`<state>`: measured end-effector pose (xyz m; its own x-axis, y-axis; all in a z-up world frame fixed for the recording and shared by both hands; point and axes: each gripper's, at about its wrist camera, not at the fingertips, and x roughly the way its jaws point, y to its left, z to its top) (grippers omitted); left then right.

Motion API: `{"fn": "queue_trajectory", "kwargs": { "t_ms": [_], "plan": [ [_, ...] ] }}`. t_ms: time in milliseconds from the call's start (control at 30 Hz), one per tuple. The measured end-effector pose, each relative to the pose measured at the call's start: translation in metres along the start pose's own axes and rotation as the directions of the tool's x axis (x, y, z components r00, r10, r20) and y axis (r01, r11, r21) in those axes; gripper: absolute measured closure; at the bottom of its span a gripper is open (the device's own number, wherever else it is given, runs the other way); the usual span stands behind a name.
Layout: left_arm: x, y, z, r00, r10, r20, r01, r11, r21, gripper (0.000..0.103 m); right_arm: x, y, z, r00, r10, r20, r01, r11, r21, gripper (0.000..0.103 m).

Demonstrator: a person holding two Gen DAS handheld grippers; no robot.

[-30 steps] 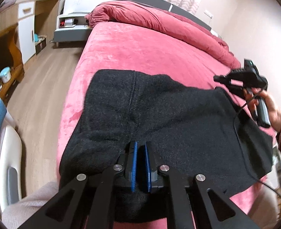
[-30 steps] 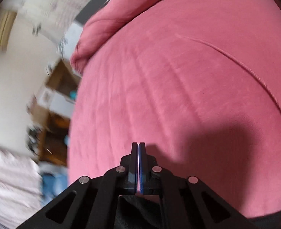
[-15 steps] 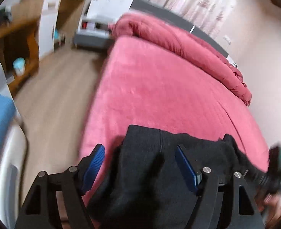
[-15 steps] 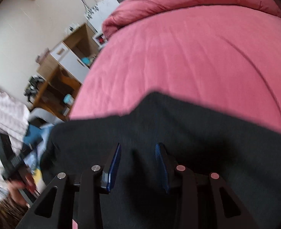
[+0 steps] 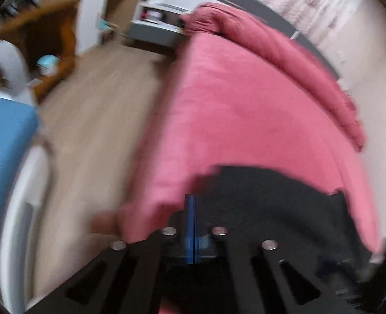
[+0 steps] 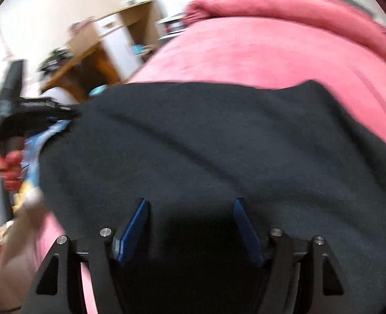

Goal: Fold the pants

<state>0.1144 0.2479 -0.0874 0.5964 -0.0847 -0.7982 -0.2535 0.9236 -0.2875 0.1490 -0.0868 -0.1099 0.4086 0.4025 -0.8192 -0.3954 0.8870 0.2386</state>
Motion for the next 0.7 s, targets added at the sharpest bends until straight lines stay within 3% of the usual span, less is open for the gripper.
{"fn": "queue_trajectory", "kwargs": {
  "t_ms": [67, 100, 167, 200, 267, 367, 467, 533, 633, 700],
  "plan": [
    [0.000, 0.025, -0.010, 1.000, 0.017, -0.009, -0.018, 0.998, -0.054, 0.103, -0.017, -0.004, 0.002, 0.997, 0.029, 0.077, -0.031, 0.999, 0.019, 0.035],
    [-0.002, 0.042, -0.015, 1.000, -0.016, -0.013, 0.014, 0.991, -0.131, 0.103, -0.025, -0.008, 0.002, 0.992, 0.037, 0.117, -0.042, 0.998, 0.038, 0.035],
    [-0.009, 0.055, -0.019, 1.000, -0.003, 0.008, 0.004, 0.983, -0.185, 0.103, -0.039, -0.021, 0.007, 0.981, 0.007, 0.193, -0.022, 0.997, 0.079, 0.035],
    [-0.018, 0.053, -0.019, 0.999, 0.004, 0.041, 0.002, 0.986, -0.166, 0.103, -0.045, -0.031, 0.012, 0.973, -0.029, 0.227, 0.004, 0.994, 0.111, 0.035],
    [-0.030, 0.038, -0.019, 0.996, -0.005, 0.085, 0.014, 0.995, -0.102, 0.103, -0.046, -0.048, 0.024, 0.964, -0.089, 0.252, 0.047, 0.984, 0.170, 0.037],
    [-0.045, -0.011, -0.018, 0.985, -0.093, 0.146, 0.084, 0.994, 0.069, 0.097, -0.030, -0.070, 0.047, 0.963, -0.181, 0.201, 0.138, 0.968, 0.212, 0.056],
    [-0.050, -0.070, -0.026, 0.972, -0.195, 0.133, 0.154, 0.951, 0.269, 0.084, -0.001, -0.085, 0.062, 0.966, -0.244, 0.085, 0.233, 0.965, 0.122, 0.058],
    [-0.041, -0.099, -0.035, 0.966, -0.244, 0.087, 0.198, 0.913, 0.355, 0.082, 0.019, -0.085, 0.076, 0.950, -0.305, 0.068, 0.303, 0.952, 0.033, 0.058],
    [-0.017, -0.122, -0.053, 0.982, -0.191, 0.017, 0.164, 0.885, 0.435, 0.082, 0.025, -0.084, 0.097, 0.949, -0.305, 0.082, 0.305, 0.952, 0.018, 0.058],
    [-0.002, -0.118, -0.062, 0.990, -0.139, -0.023, 0.135, 0.888, 0.440, 0.082, 0.010, -0.090, 0.092, 0.960, -0.261, 0.102, 0.248, 0.961, 0.121, 0.058]
  ]
}}
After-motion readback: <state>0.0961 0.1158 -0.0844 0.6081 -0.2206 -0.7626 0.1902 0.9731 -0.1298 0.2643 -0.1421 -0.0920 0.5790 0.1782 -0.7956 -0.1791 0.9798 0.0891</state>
